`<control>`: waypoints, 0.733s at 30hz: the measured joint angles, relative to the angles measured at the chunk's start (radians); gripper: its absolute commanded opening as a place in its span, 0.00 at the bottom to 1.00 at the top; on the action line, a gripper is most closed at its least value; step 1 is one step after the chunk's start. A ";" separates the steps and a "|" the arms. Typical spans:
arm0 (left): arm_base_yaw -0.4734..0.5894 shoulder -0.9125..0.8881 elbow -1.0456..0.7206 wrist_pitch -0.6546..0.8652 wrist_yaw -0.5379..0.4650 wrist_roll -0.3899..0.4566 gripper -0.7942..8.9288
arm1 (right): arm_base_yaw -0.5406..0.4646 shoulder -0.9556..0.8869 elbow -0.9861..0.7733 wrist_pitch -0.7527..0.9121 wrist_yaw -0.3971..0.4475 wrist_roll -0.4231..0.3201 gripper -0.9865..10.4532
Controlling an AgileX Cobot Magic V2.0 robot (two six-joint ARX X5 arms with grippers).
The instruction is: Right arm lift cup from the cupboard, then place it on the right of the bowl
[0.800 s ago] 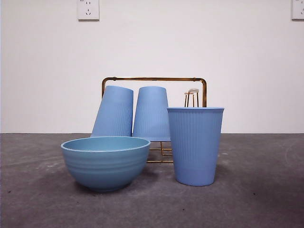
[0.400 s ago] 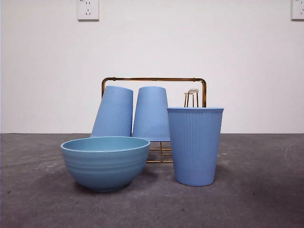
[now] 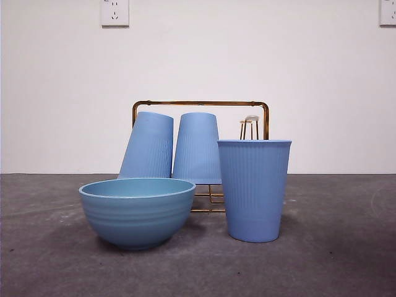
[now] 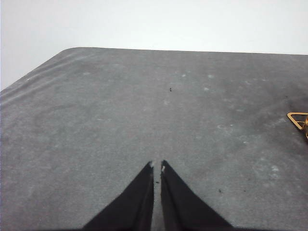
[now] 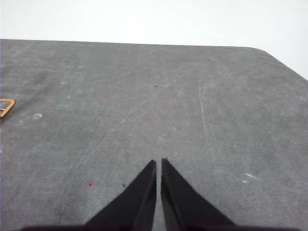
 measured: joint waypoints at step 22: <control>0.000 0.000 0.000 0.000 0.000 0.000 0.11 | 0.000 0.000 -0.004 0.014 0.000 -0.010 0.10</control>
